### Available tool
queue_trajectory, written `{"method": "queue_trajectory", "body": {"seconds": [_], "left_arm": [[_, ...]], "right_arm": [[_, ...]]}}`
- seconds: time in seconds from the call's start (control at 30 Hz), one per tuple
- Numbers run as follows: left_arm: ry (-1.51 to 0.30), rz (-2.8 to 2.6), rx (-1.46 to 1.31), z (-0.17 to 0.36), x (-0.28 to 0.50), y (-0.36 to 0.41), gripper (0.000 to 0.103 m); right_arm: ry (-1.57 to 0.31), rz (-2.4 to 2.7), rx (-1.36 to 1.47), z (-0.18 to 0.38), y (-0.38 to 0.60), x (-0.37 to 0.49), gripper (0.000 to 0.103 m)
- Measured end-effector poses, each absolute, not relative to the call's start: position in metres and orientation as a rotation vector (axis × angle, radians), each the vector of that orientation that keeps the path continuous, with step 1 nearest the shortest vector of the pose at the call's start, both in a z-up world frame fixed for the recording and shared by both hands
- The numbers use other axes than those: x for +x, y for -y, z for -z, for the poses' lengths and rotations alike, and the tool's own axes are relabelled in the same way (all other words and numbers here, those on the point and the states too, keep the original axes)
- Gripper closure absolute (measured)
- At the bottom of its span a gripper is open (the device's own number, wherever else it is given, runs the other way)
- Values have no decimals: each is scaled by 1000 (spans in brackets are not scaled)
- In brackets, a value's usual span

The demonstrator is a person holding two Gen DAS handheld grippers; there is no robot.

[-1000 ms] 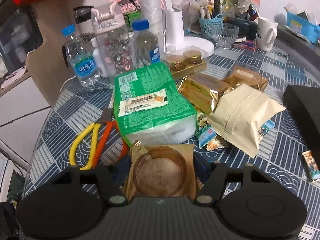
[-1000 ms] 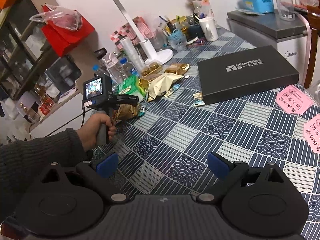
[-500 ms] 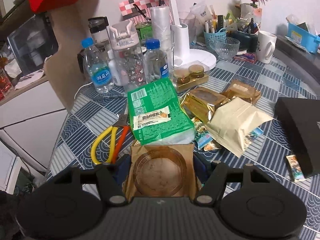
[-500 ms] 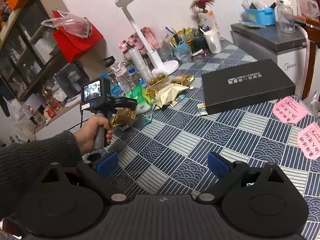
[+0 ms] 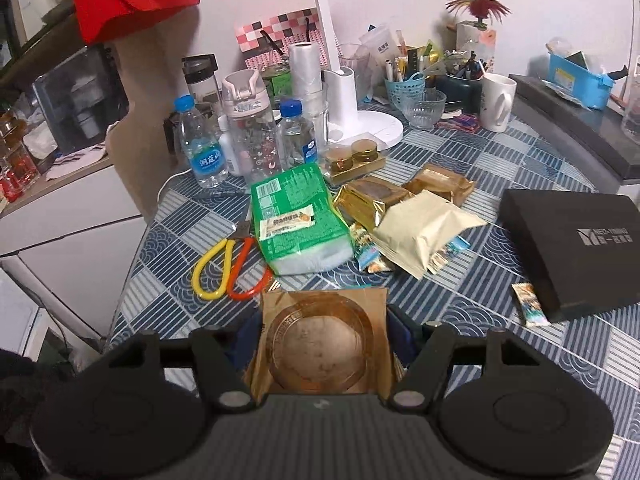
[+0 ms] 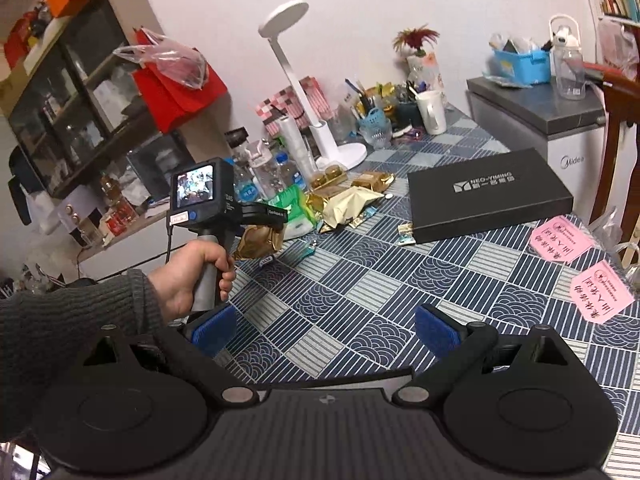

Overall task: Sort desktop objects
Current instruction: 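Lift the mooncake packet and carry it toward the white box with the left gripper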

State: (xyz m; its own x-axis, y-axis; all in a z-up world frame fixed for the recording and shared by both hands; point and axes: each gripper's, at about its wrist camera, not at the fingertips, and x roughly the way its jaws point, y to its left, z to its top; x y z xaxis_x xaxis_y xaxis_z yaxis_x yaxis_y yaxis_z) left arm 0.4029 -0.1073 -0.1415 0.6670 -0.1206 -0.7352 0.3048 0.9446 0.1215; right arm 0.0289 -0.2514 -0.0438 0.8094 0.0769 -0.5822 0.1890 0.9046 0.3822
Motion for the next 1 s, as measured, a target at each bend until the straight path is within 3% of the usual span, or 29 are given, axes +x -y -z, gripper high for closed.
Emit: {"method": "queue_trajectory", "body": {"seconds": [1.0], "left_arm": [[-805,244,244,107,274,83,24]], "right_arm": [[-592,2,397,10,217,-75,6]]}}
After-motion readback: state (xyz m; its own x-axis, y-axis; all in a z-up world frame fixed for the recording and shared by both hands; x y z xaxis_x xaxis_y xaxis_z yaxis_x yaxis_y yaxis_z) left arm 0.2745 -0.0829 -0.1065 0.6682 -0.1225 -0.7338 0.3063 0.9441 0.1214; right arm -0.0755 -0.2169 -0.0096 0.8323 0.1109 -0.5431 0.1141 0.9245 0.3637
